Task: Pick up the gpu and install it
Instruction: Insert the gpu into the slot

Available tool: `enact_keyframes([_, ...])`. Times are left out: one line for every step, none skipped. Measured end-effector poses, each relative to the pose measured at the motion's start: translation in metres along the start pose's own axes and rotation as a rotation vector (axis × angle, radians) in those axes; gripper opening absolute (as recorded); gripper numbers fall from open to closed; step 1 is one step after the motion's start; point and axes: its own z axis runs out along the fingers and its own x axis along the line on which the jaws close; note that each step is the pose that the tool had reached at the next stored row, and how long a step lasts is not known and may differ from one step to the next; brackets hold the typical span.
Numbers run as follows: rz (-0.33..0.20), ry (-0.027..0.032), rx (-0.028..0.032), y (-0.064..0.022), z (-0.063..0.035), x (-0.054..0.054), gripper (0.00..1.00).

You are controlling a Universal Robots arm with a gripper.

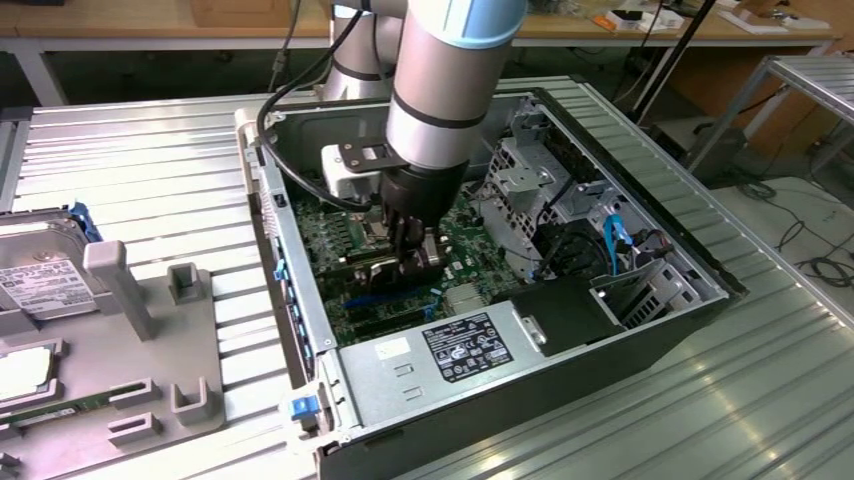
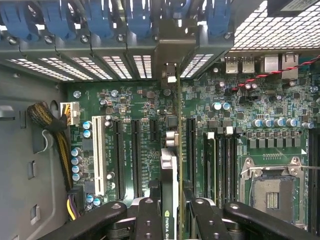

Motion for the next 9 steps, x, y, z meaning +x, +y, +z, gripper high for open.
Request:
enact_keyframes([0.0,0.0001,0.0,0.0,0.0,0.0,0.27])
enact_keyframes([0.0,-0.0002,0.0,0.0,0.0008,0.0,0.27])
enact_keyframes([0.0,0.0,0.0,0.0,0.0018,0.0001,0.27])
enact_keyframes([0.0,0.0002,-0.0002,0.0,0.002,0.0001,0.27])
enact_keyframes([0.0,0.0002,-0.0001,0.0,0.002,0.0001,0.27])
enact_keyframes([0.0,0.0001,-0.0001,0.0,0.002,0.0001,0.27])
enact_keyframes([0.0,0.0,-0.0001,0.0,0.0021,0.0001,0.27])
enact_keyframes([0.0,0.0001,-0.0001,0.0,0.0021,0.0001,0.27])
enact_keyframes([0.0,0.0001,-0.0001,0.0,0.0021,0.0001,0.27])
